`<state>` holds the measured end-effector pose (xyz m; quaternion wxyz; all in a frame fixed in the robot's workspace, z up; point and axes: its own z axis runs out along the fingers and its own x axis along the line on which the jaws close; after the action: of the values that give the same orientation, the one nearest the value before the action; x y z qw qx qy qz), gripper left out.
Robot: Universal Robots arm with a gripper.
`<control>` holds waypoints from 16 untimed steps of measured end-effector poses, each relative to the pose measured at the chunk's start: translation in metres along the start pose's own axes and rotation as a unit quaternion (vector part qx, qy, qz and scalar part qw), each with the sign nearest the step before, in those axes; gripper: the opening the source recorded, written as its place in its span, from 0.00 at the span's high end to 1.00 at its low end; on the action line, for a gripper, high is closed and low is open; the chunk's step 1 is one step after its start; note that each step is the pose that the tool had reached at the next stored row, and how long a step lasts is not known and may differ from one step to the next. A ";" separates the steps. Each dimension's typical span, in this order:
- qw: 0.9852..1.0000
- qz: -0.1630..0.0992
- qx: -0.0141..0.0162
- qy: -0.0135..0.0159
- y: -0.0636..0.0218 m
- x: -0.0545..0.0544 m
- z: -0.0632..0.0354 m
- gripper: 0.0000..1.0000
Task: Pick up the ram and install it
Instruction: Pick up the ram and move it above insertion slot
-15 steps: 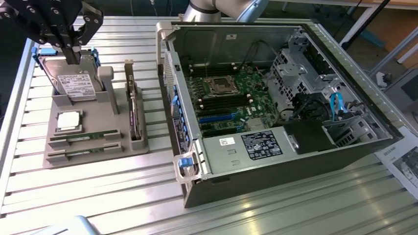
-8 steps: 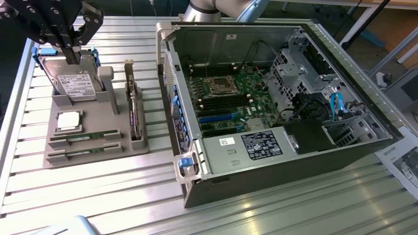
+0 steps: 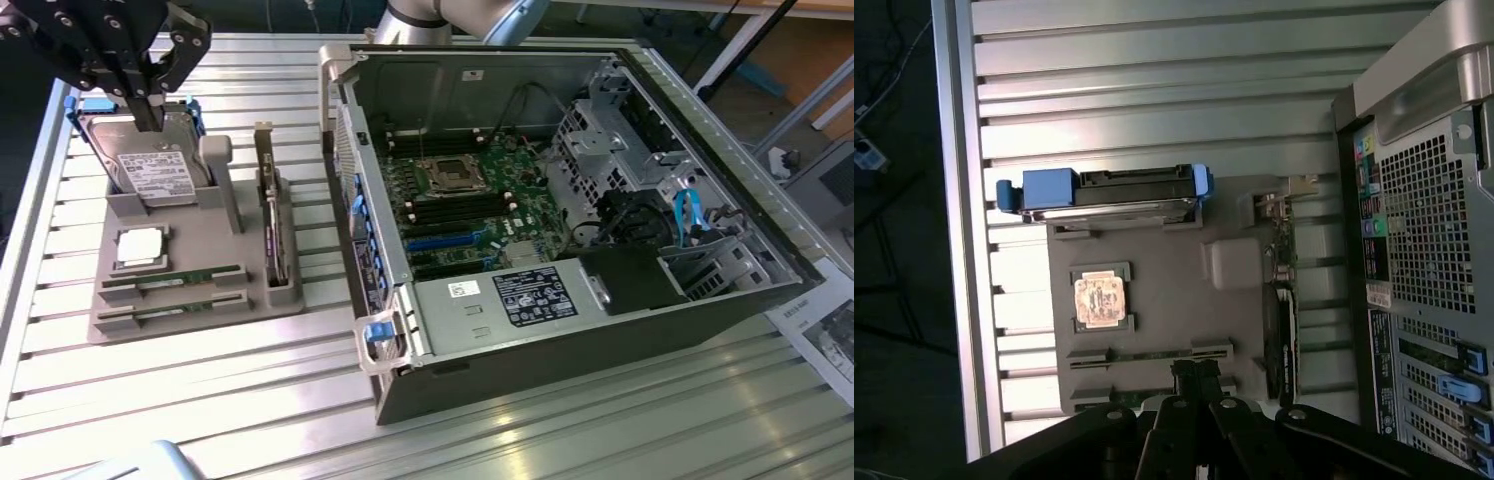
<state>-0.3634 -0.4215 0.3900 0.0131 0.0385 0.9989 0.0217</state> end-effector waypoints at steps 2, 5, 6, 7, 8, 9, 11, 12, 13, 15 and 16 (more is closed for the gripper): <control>1.000 -0.013 0.000 0.001 0.0000 0.000 0.0001 0.90; 1.000 -0.030 -0.001 0.001 0.0000 0.000 0.0002 0.90; 0.999 -0.037 -0.001 0.002 0.0000 0.000 0.0002 0.90; 0.999 -0.043 -0.001 0.002 0.0000 0.000 0.0003 0.90; 0.999 -0.049 -0.001 0.002 0.0000 0.000 0.0003 0.90; 0.999 -0.054 -0.001 0.002 0.0000 0.000 0.0003 0.90; 0.997 -0.076 -0.002 0.003 0.0000 0.000 0.0005 0.90; 0.996 -0.084 -0.002 0.004 0.0000 0.000 0.0005 0.90; 0.996 -0.093 -0.002 0.004 0.0000 0.000 0.0005 0.90; 0.993 -0.114 -0.003 0.005 0.0000 0.000 0.0005 0.90; 0.992 -0.126 -0.003 0.006 0.0000 0.000 0.0006 0.90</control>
<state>-0.3634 -0.4215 0.3895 0.0103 -0.0876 0.9958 0.0232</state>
